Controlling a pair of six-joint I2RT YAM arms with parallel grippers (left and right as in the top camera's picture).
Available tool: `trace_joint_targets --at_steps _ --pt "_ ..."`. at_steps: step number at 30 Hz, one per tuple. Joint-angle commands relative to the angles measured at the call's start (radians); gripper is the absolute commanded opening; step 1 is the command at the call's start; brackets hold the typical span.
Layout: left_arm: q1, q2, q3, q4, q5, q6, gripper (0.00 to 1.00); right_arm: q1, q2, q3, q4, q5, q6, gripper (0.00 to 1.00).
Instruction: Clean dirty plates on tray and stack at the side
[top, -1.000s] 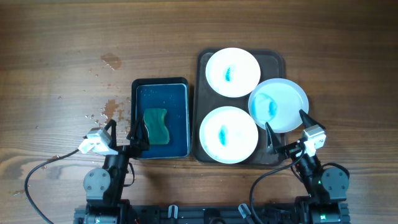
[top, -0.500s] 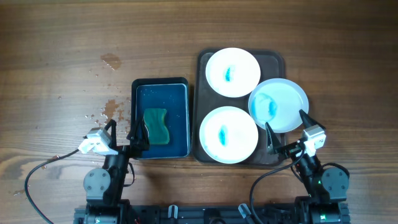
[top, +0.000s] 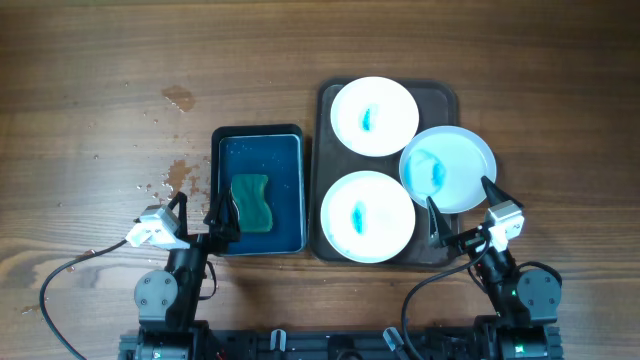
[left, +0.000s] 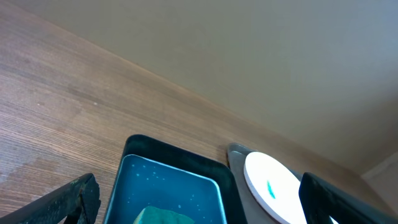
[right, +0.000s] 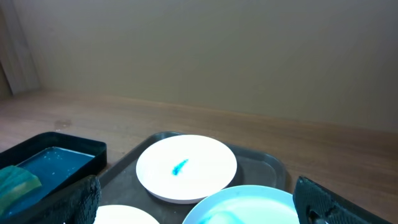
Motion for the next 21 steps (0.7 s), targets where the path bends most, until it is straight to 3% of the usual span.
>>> trace_joint_targets --at_steps 1,14,18,21 --pt "-0.005 -0.005 -0.002 -0.008 0.011 0.015 1.0 0.004 -0.003 -0.001 0.003 0.005 -0.01 1.0" --pt "-0.005 -0.005 -0.002 0.016 0.008 0.015 1.0 0.004 -0.003 -0.001 0.003 0.005 -0.01 1.0" --pt "-0.005 -0.005 -0.002 0.001 0.095 0.014 1.0 0.004 -0.003 -0.001 0.006 -0.001 -0.005 1.0" --pt "-0.005 -0.005 0.006 0.13 0.229 0.014 1.0 0.004 -0.003 -0.001 0.066 -0.027 0.174 1.0"
